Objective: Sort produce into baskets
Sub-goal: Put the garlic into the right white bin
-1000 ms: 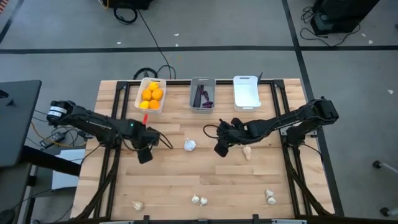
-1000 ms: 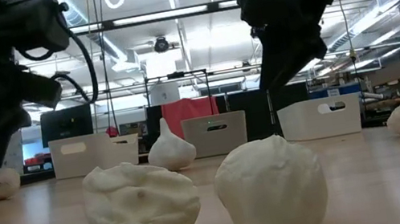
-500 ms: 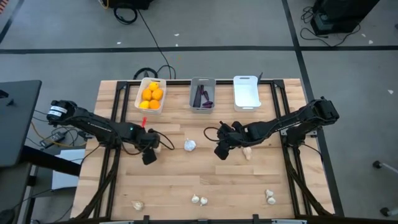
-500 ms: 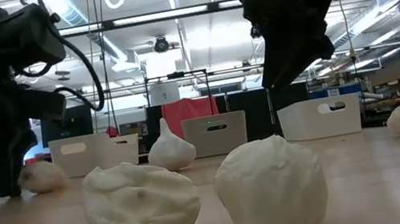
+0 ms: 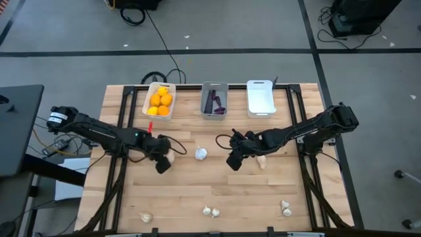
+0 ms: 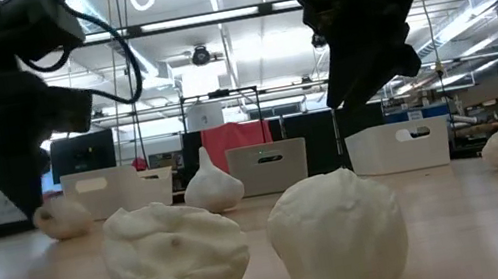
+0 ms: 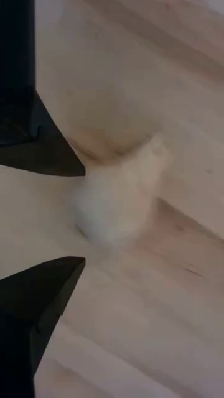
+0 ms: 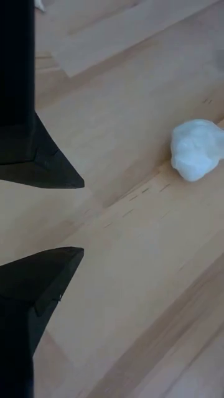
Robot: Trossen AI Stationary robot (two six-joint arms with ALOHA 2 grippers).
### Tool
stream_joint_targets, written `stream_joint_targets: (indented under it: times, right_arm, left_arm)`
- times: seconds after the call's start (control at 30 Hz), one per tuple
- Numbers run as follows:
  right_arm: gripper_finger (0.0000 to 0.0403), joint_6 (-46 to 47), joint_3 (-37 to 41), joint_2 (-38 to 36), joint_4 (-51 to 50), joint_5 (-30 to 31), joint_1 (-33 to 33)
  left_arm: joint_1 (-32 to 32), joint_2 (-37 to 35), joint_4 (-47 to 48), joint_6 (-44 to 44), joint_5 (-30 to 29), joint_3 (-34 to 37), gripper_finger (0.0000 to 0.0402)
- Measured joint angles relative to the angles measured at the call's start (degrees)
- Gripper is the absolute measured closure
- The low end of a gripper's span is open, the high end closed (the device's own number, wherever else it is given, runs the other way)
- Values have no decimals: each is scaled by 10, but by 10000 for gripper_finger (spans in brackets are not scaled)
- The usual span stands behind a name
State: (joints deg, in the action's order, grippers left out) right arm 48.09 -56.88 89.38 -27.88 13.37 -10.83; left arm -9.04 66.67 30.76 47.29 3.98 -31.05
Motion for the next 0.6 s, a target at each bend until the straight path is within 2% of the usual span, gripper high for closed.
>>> stream_joint_targets:
  times: [0.13, 0.4, 0.47, 0.6]
  right_arm:
    - [229, 0, 0, 0, 2, 0, 0]
    - [229, -2, 0, 0, 4, 3, 1]
    - [229, -4, 0, 0, 4, 4, 1]
    - [229, -4, 0, 0, 4, 4, 1]
  left_arm:
    - [0, 2, -34, 69, 3, -4, 138]
    - [0, 27, -32, 116, -44, -3, 19]
    - [0, 32, -59, 122, -45, -3, 7]
    - [0, 41, -110, 149, -54, -3, 19]
